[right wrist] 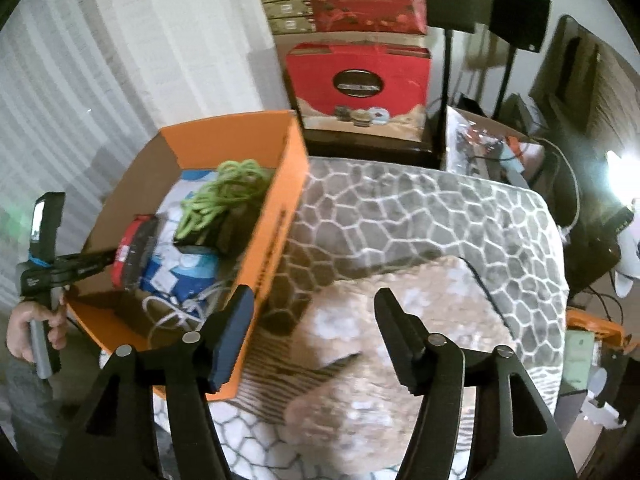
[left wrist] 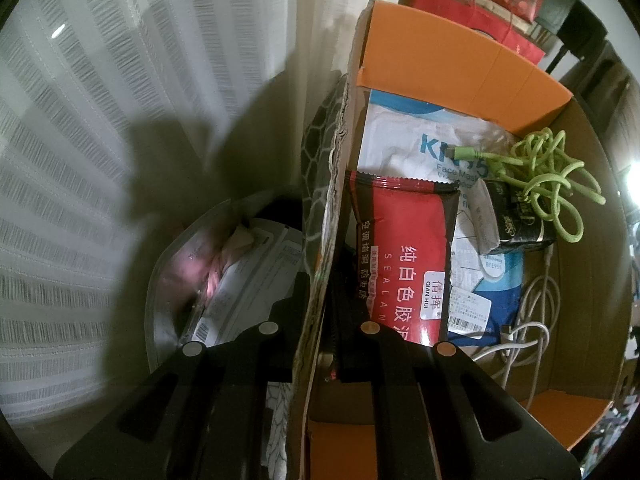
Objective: Organize objects
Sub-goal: 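Move the right gripper away from the box to the beige fuzzy slipper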
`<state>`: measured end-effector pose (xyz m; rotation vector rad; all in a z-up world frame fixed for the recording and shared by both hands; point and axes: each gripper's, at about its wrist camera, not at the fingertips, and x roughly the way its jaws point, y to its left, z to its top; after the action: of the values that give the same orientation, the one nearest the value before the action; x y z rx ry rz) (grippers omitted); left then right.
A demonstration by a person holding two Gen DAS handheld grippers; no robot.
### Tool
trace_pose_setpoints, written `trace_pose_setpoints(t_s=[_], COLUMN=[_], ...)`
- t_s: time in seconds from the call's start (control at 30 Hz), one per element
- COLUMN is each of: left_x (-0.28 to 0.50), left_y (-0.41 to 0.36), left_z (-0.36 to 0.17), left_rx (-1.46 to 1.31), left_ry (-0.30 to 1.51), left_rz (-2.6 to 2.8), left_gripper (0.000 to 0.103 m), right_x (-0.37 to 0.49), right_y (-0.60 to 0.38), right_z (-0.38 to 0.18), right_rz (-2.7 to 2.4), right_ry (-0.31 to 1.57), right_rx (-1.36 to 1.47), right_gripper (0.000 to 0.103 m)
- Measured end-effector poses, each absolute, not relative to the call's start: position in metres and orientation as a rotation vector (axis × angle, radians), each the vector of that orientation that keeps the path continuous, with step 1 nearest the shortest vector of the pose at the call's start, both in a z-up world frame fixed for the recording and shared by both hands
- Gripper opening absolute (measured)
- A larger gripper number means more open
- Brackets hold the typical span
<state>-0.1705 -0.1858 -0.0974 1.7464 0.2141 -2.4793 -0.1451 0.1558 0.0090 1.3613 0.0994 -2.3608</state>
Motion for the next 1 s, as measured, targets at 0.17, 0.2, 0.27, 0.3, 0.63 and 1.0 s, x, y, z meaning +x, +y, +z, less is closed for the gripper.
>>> trace_pose_setpoints(t_s=[0.17,0.2,0.27,0.3,0.63,1.0], left_x=[-0.17,-0.17,-0.17,-0.17,-0.171,-0.171], left_y=[-0.185,-0.186,-0.185,-0.186,-0.186,-0.186], left_z=[-0.097,-0.097,-0.097,-0.097,-0.097,-0.097], left_rx=[1.747,1.747,1.747,1.747,1.747,1.747], left_ry=[0.216,0.216,0.214,0.216,0.214,0.215], left_rz=[-2.479,-2.478,-2.479,-2.479,-2.479,-2.478], left_gripper=[0.009,0.009,0.009,0.009,0.009,0.009], right_x=[-0.148,-0.148,-0.15,-0.151,-0.158,-0.157], right_y=[0.178,0.182,0.188,0.191,0.215,0.261], right_z=[0.002,0.001,-0.004,-0.006,-0.041,-0.053], right_rz=[-2.407,-2.421,-2.445,-2.45,-2.459,-2.527], right_ry=[0.088,0.089,0.103,0.107,0.126,0.013], right_rx=[1.387,1.392,1.406,1.414,1.533,1.599], right_gripper=[0.081,0.083,0.084,0.084,0.087,0.087])
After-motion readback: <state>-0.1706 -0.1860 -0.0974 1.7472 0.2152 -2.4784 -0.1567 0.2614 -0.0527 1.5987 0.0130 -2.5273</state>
